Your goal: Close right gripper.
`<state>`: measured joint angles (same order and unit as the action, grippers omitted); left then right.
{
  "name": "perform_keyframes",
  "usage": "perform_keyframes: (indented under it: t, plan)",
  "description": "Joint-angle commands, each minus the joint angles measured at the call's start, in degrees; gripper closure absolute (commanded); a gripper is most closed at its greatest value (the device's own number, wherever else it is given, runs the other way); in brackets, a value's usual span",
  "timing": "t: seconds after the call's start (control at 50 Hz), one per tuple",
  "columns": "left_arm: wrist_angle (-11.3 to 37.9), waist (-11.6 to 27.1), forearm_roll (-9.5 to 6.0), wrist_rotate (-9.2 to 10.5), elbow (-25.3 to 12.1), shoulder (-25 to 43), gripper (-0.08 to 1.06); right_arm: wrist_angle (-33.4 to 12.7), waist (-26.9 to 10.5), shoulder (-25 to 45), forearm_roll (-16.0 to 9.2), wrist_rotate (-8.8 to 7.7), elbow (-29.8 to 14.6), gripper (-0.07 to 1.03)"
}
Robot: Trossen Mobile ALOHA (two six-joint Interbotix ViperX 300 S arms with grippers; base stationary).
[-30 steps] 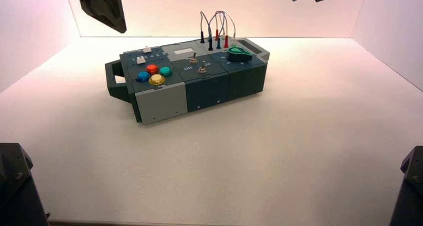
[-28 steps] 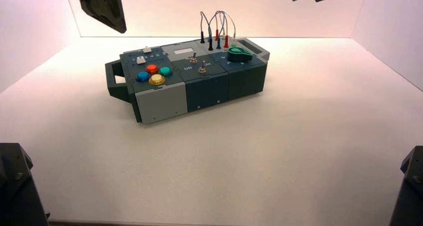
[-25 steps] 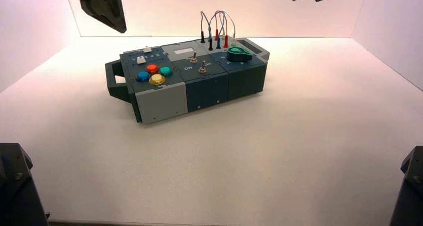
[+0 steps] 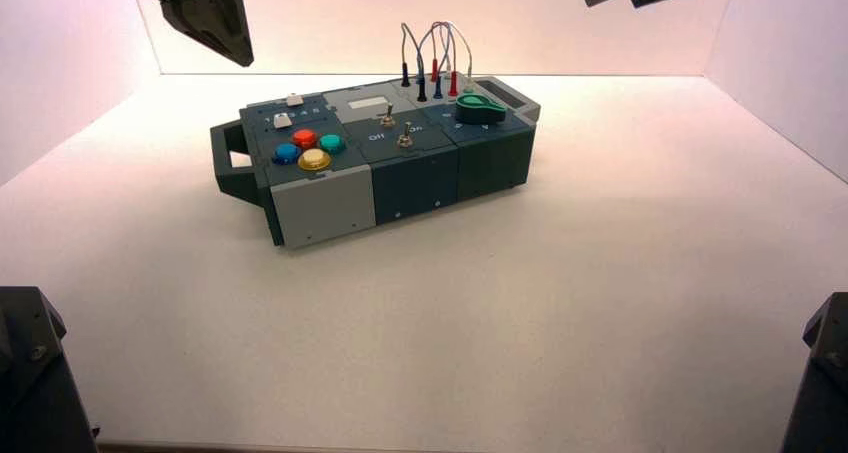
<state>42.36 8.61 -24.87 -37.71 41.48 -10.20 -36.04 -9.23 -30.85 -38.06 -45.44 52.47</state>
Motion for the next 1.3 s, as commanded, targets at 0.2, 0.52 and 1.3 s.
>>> perform_keyframes:
  t: [0.2, 0.52, 1.3]
  plan:
    - [-0.4, -0.2, 0.09, -0.26, -1.3, -1.1, 1.01, 1.2, -0.2, -1.2, 0.0, -0.09, -0.6, -0.03]
    - [-0.4, -0.2, 0.09, -0.26, -1.4, -1.1, 1.01, 1.0, -0.2, -1.3, -0.2, -0.09, -0.5, 0.09]
    - [-0.4, -0.3, 0.0, -0.35, -1.3, -1.1, 1.01, -3.2, -0.2, -1.4, -0.2, -1.14, -1.8, 0.99]
